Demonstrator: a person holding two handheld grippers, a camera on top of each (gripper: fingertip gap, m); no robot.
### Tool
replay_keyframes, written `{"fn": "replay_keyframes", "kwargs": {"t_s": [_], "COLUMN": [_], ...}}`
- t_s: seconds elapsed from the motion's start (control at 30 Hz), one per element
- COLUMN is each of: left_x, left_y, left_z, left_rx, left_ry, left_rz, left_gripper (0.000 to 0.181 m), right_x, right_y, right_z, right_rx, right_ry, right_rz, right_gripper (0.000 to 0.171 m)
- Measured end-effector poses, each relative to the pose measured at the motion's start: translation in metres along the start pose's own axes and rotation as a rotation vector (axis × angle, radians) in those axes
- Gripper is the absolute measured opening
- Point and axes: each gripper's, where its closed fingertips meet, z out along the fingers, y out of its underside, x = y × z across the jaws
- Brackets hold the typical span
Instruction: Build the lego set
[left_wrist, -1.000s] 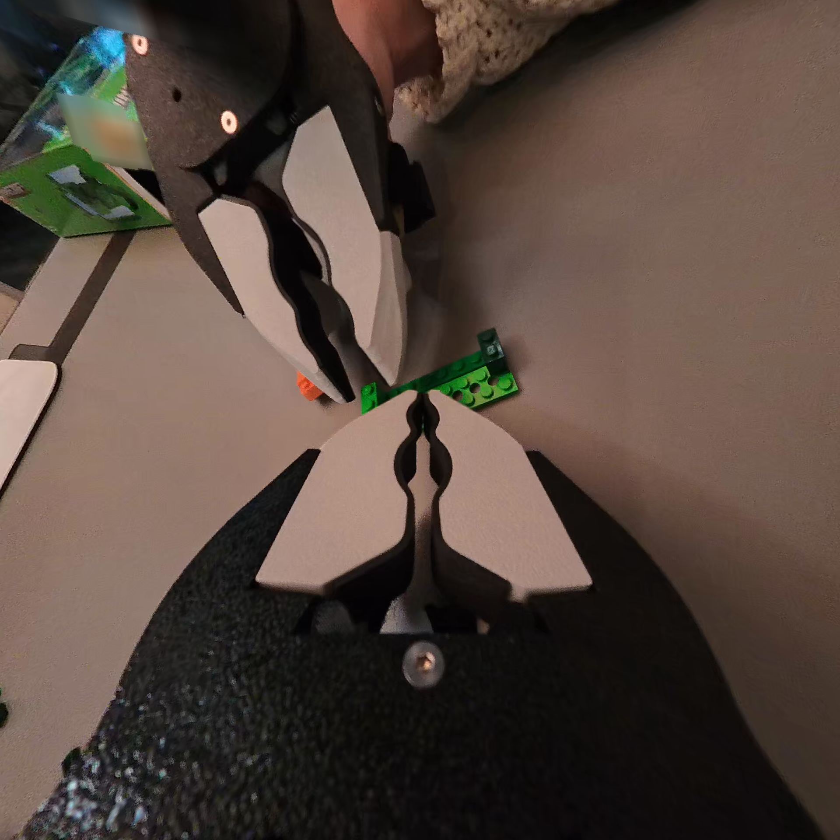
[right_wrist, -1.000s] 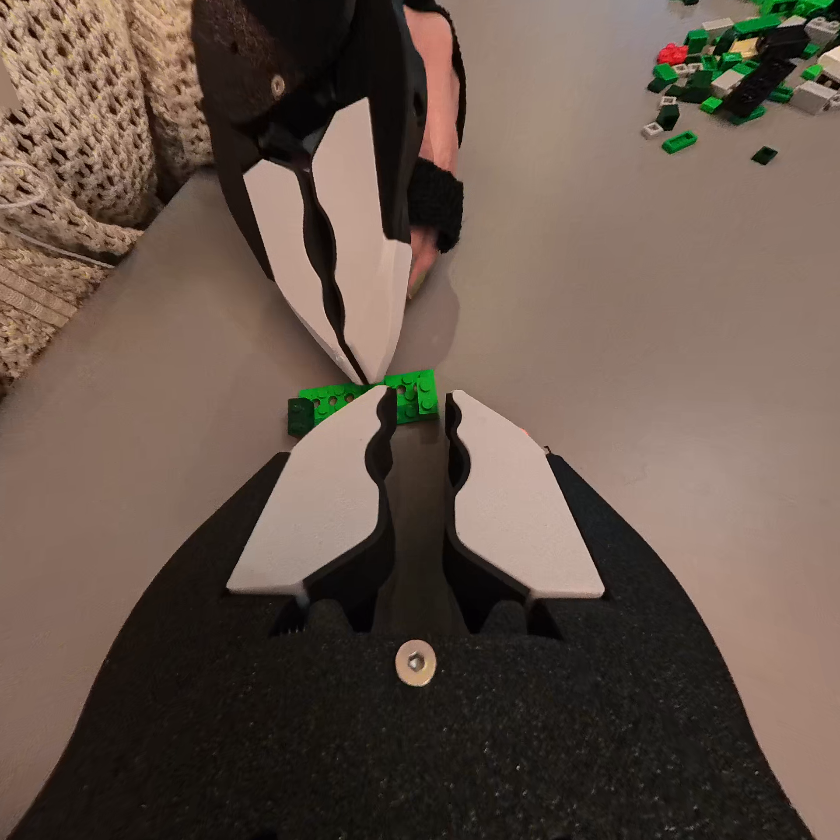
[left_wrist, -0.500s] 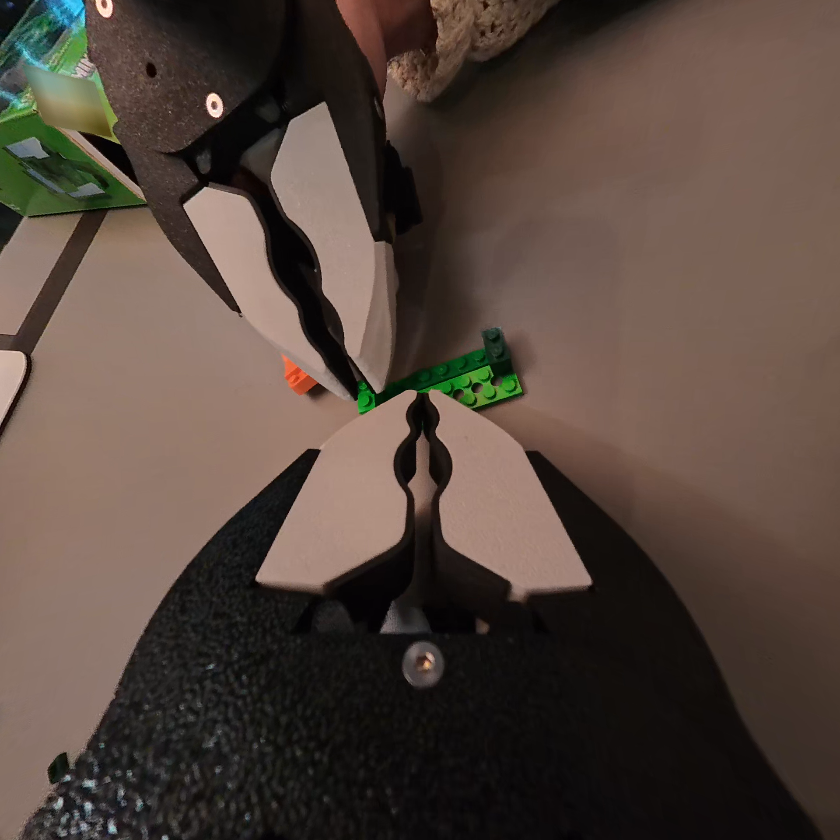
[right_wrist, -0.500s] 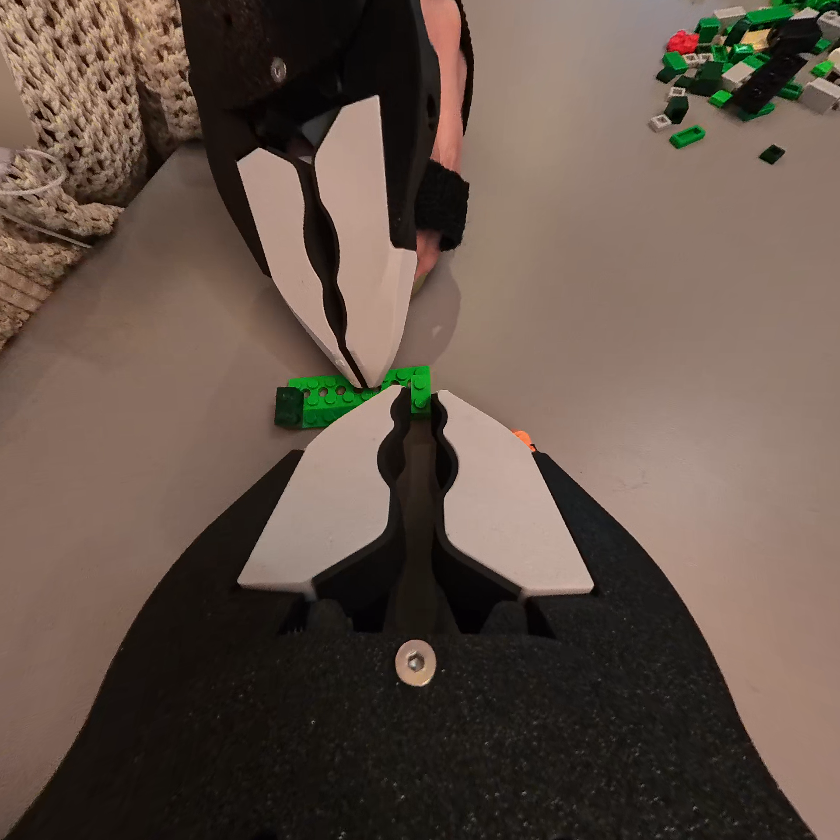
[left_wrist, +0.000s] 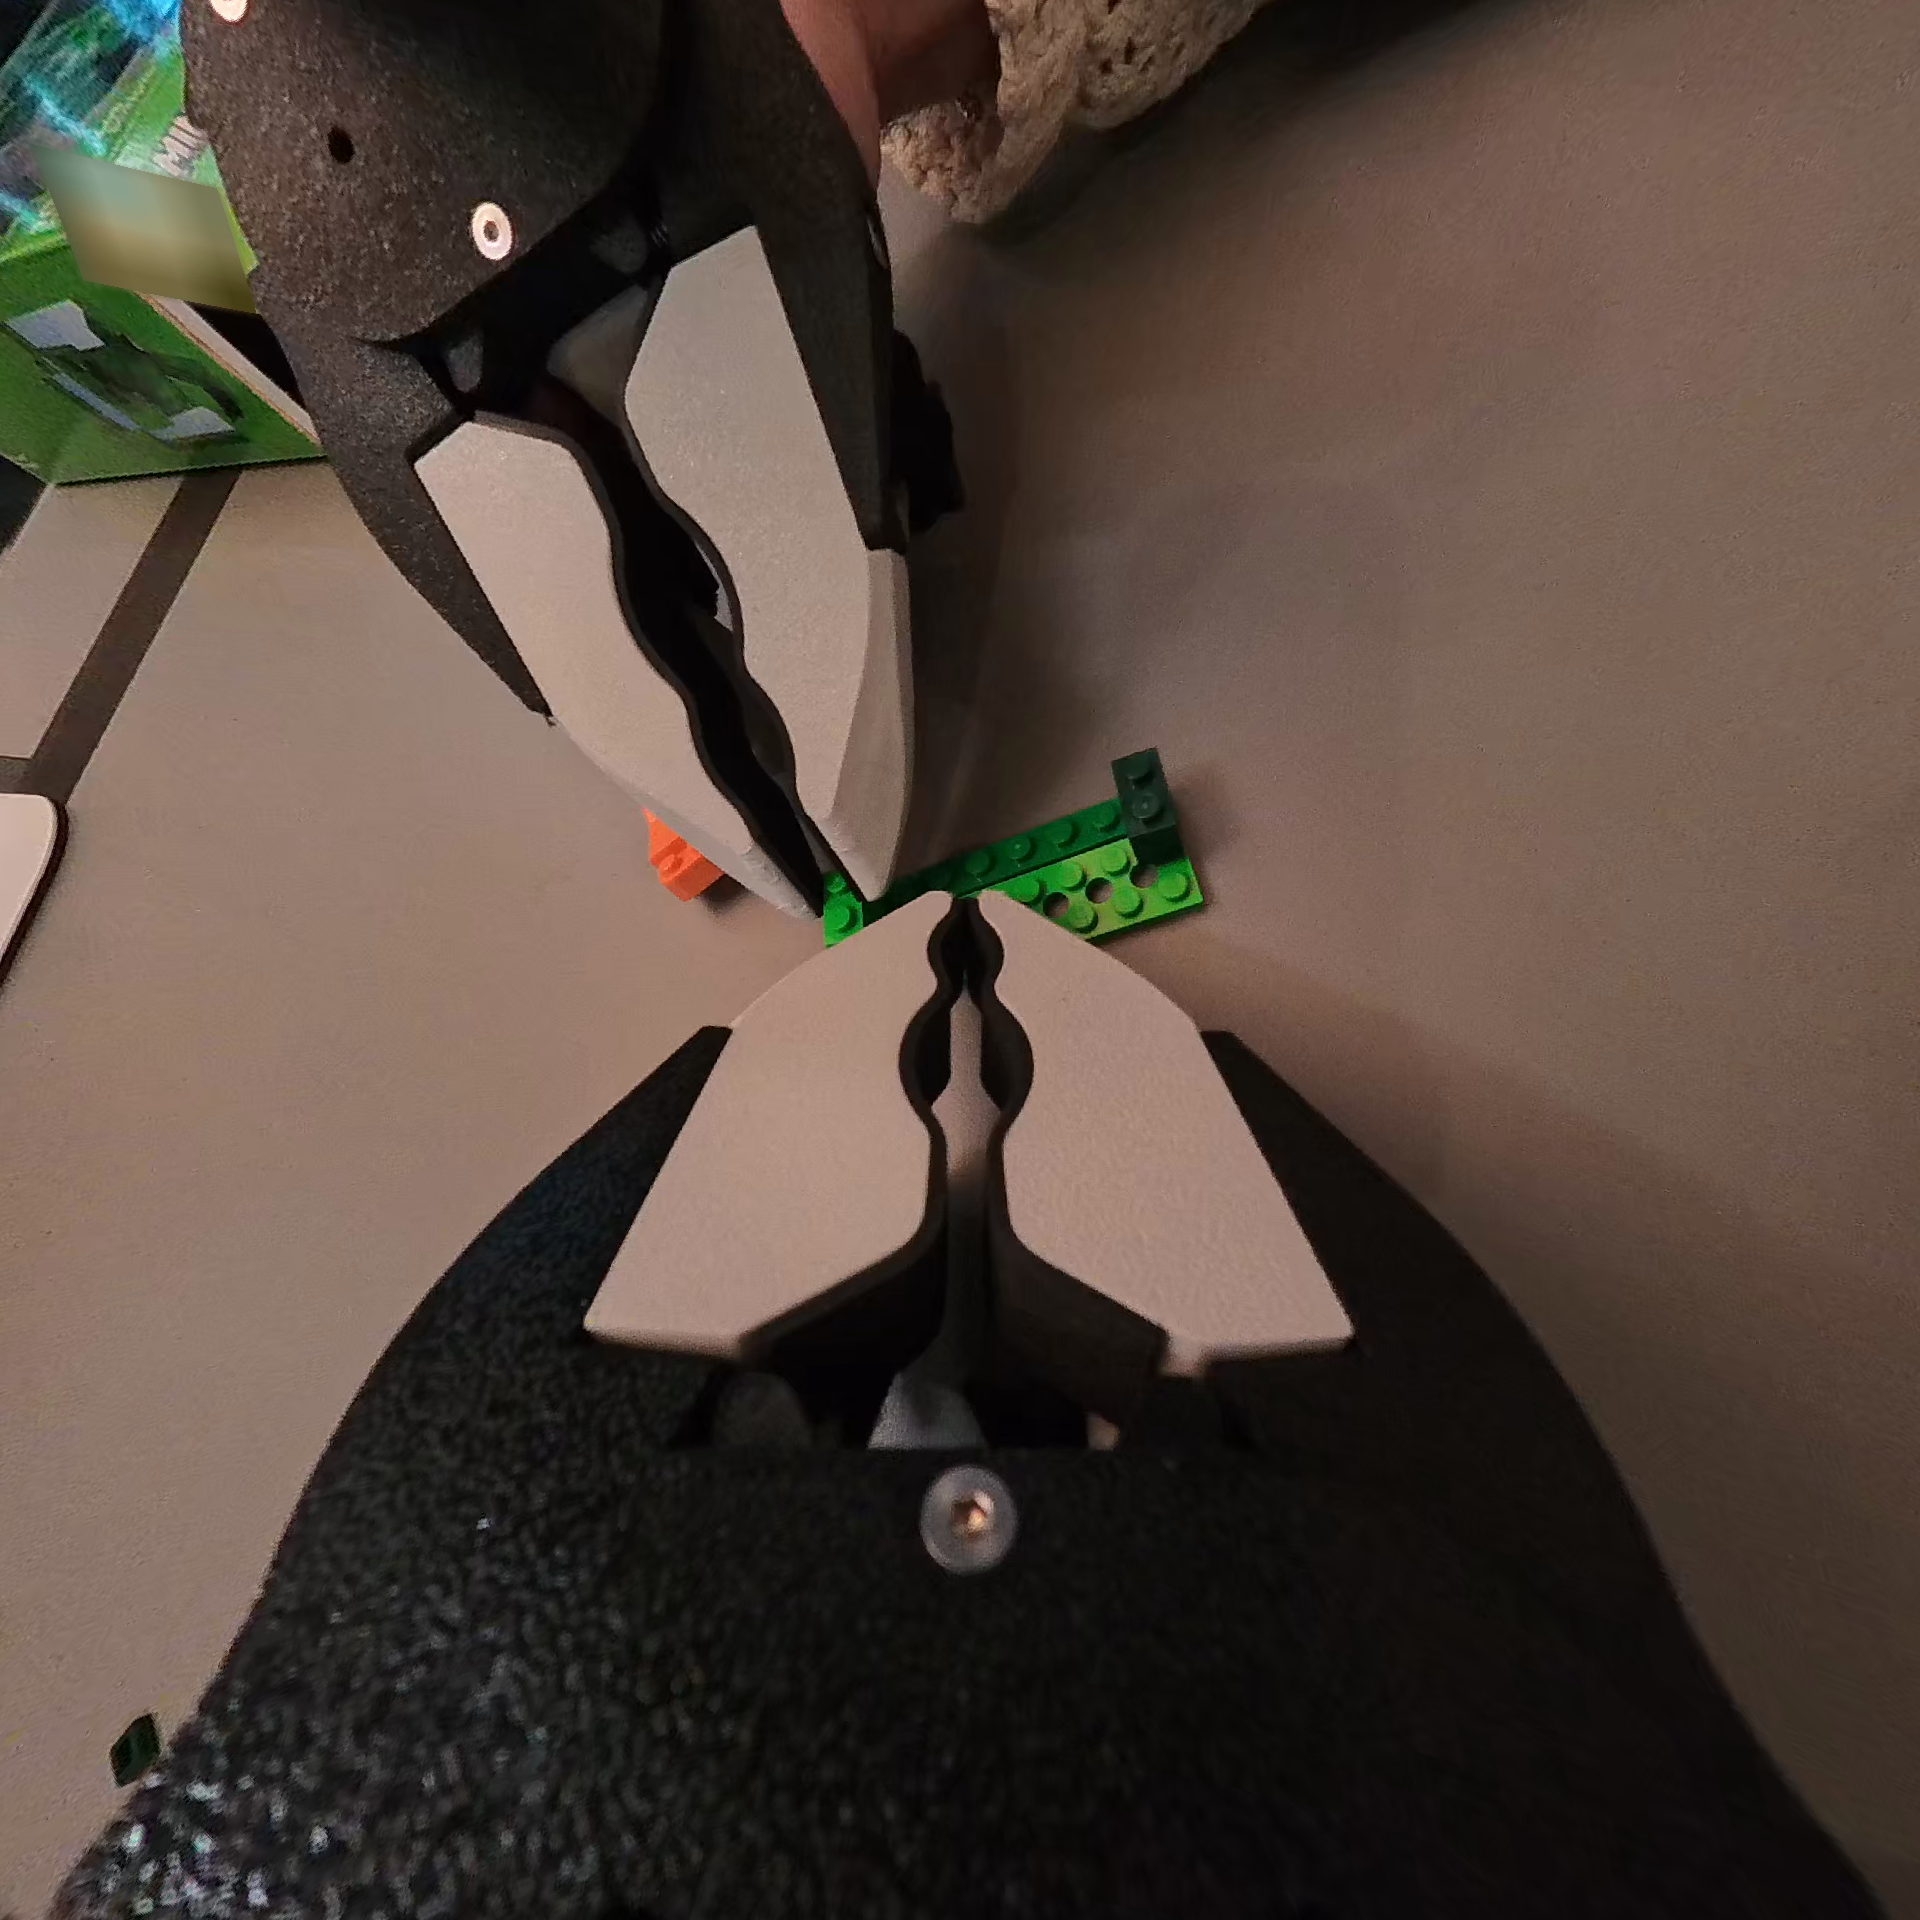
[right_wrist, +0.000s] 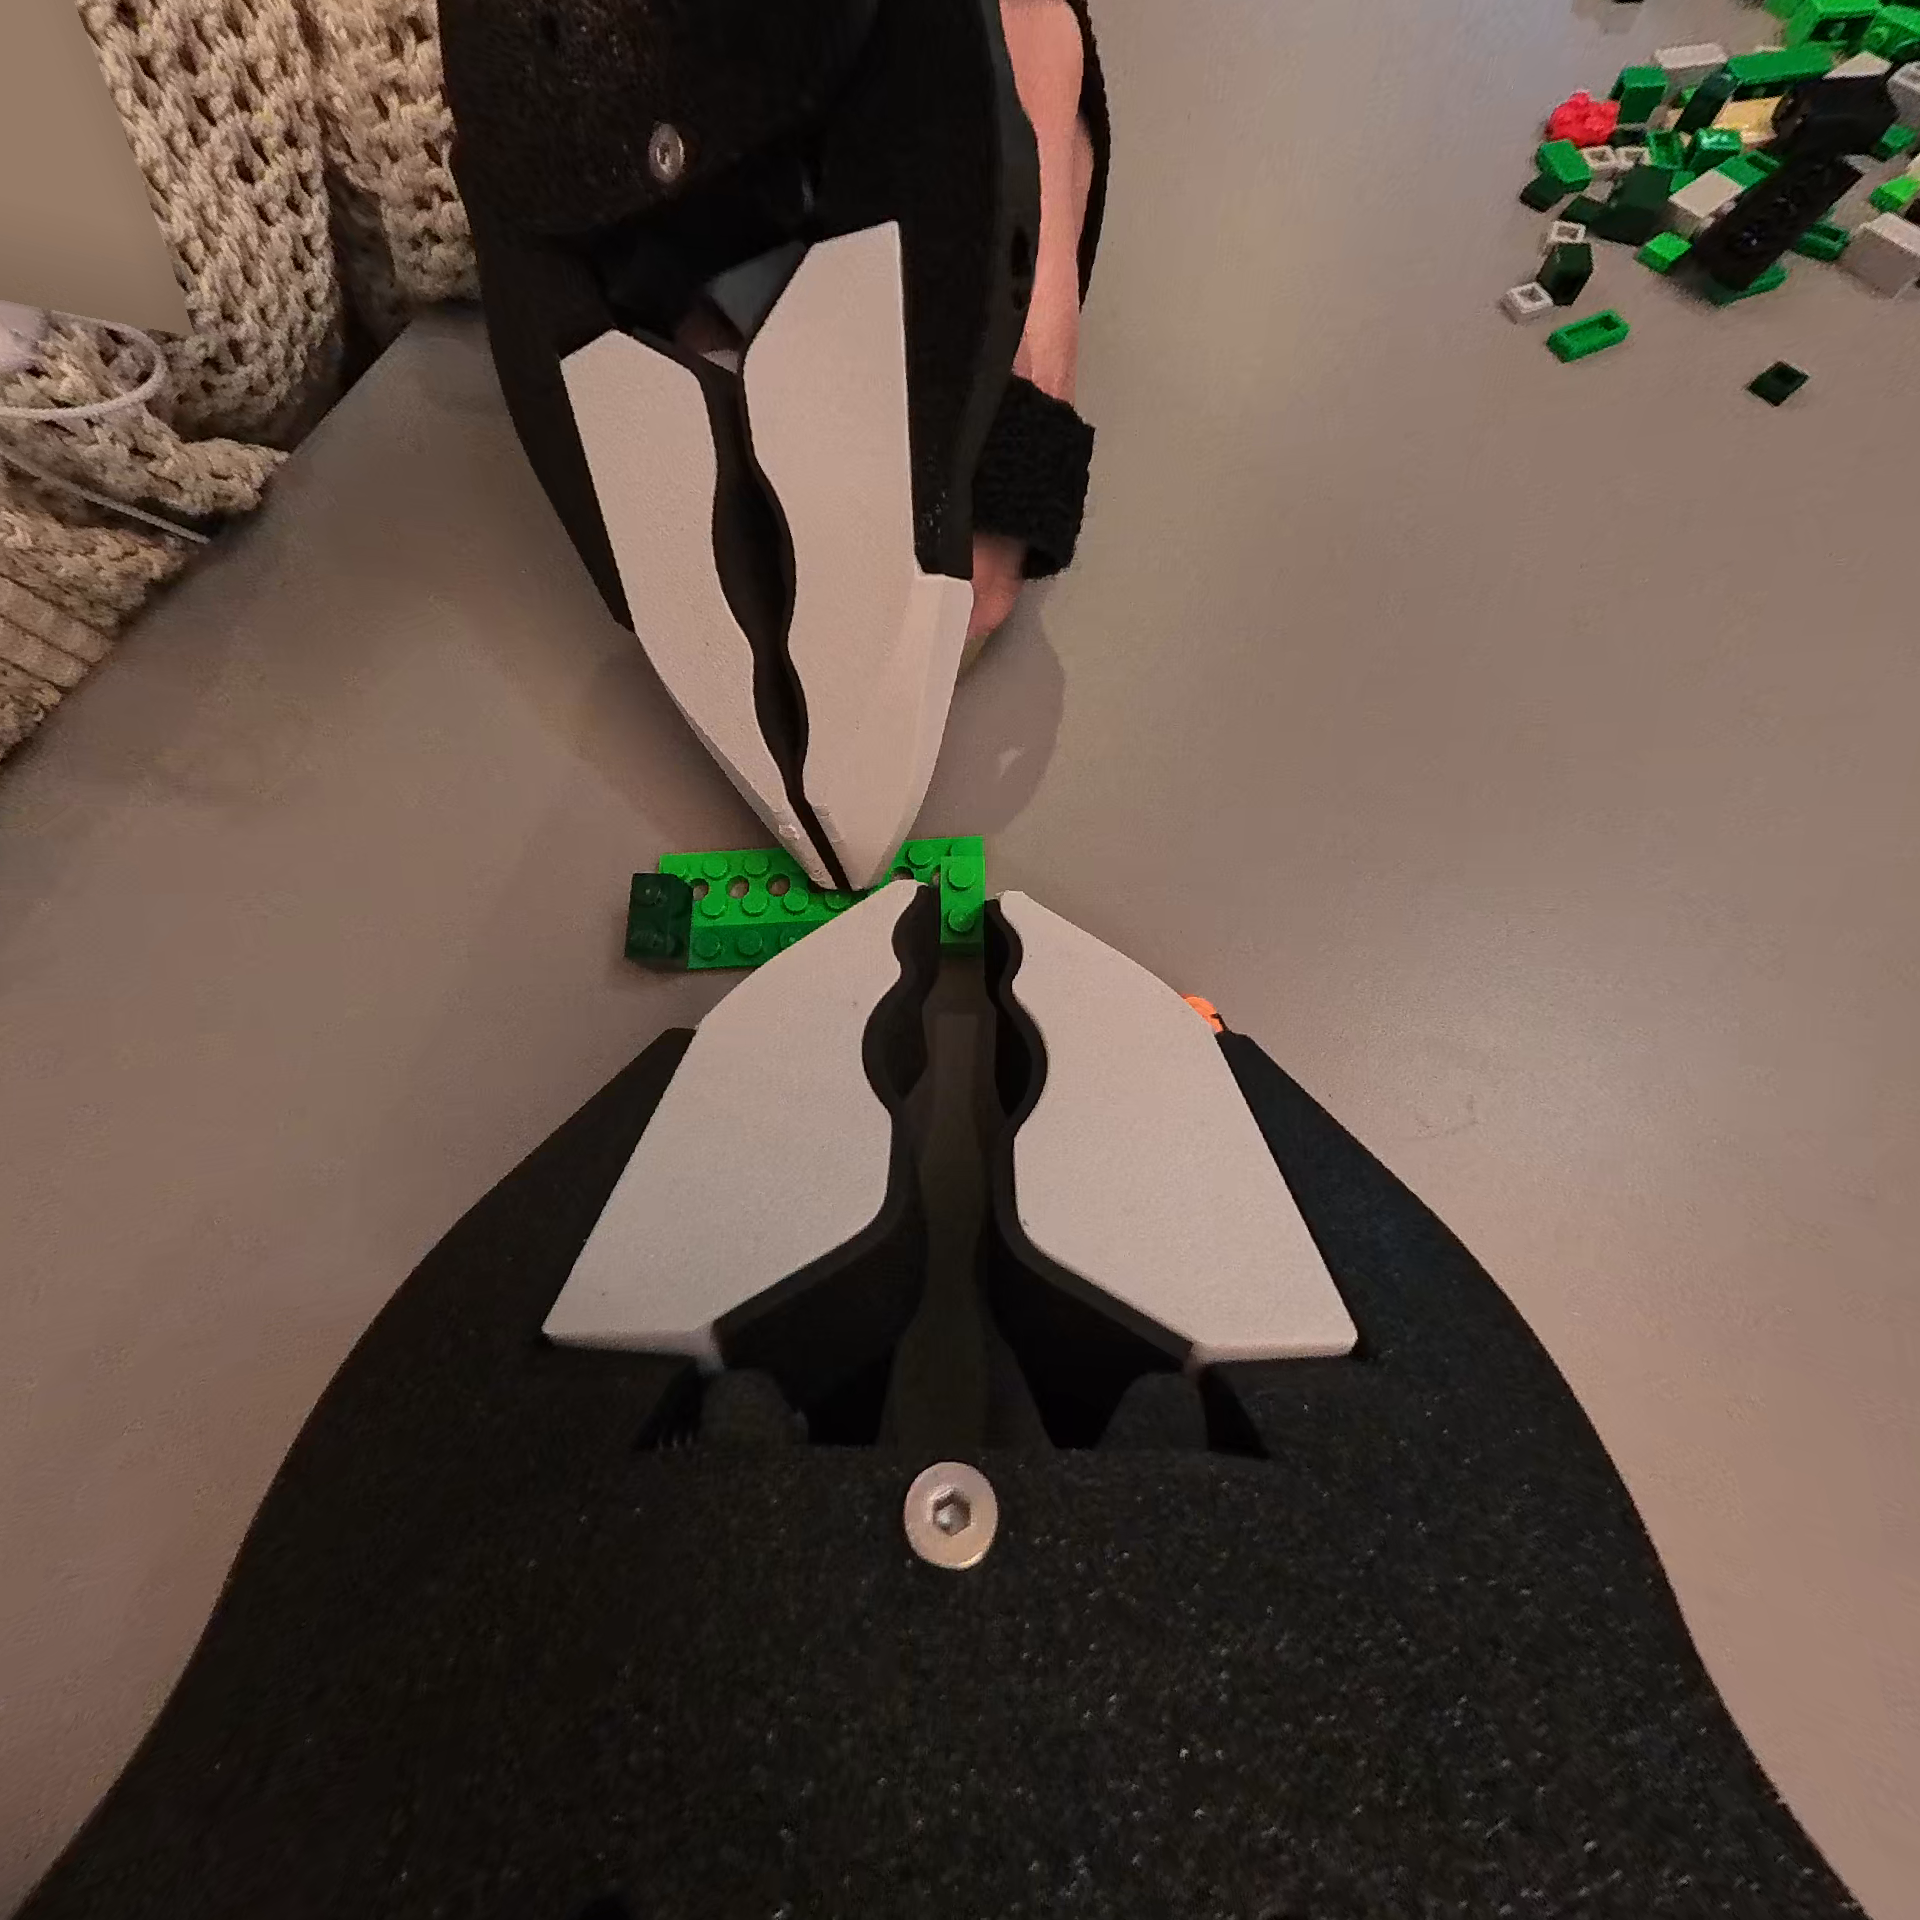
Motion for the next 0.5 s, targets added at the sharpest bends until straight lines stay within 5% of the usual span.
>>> {"fn": "replay_keyframes", "kwargs": {"t_s": [0.03, 0.27, 0.5], "left_x": [0.000, -0.005, -0.023], "left_y": [0.000, -0.008, -0.001], "left_z": [0.000, -0.014, -0.023], "left_rx": [0.000, 0.094, 0.146], "left_ry": [-0.002, -0.038, -0.017], "left_rz": [0.003, 0.014, -0.116], "left_gripper": [0.000, 0.000, 0.000], "right_x": [0.000, 0.000, -0.014], "right_y": [0.000, -0.002, 0.002], "right_z": [0.000, -0.007, -0.019], "right_rx": [0.000, 0.041, 0.077], "right_ry": [-0.003, 0.018, 0.103], "right_rz": [0.001, 0.012, -0.002], "right_gripper": [0.008, 0.024, 0.010]}}
